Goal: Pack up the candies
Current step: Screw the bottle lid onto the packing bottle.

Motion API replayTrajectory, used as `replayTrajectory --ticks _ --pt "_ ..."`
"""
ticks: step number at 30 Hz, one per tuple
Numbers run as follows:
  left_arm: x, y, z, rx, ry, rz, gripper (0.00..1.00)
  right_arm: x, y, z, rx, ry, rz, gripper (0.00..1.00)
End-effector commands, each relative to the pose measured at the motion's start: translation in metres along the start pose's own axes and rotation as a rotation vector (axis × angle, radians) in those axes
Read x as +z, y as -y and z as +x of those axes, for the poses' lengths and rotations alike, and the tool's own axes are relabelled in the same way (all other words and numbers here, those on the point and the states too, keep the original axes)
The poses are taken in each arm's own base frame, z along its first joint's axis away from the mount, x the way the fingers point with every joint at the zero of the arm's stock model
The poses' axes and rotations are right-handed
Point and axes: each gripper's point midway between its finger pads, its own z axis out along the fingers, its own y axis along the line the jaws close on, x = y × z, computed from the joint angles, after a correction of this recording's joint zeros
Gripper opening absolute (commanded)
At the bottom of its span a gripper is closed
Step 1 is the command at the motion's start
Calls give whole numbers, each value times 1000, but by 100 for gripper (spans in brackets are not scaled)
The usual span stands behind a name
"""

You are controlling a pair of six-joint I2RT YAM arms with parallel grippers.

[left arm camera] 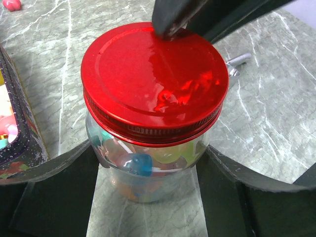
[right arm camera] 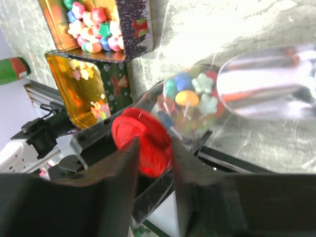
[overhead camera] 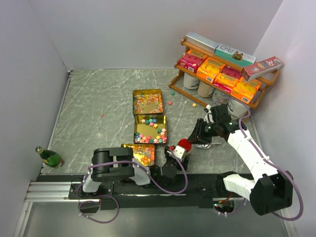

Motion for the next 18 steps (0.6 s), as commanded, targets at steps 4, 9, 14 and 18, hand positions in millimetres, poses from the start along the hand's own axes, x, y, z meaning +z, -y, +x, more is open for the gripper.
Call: replayTrajectory --ticks 4,9,14,18 --pt "-33 -47 109 255 -319 -19 57 13 6 15 9 -44 -48 23" --pt "-32 -45 112 247 -332 -13 57 13 15 40 24 -107 -60 8" --pt "-31 -41 115 234 -341 -3 58 18 28 75 64 -200 -79 0" --pt "-28 -44 117 232 -355 -13 58 16 32 90 79 -227 -95 0"
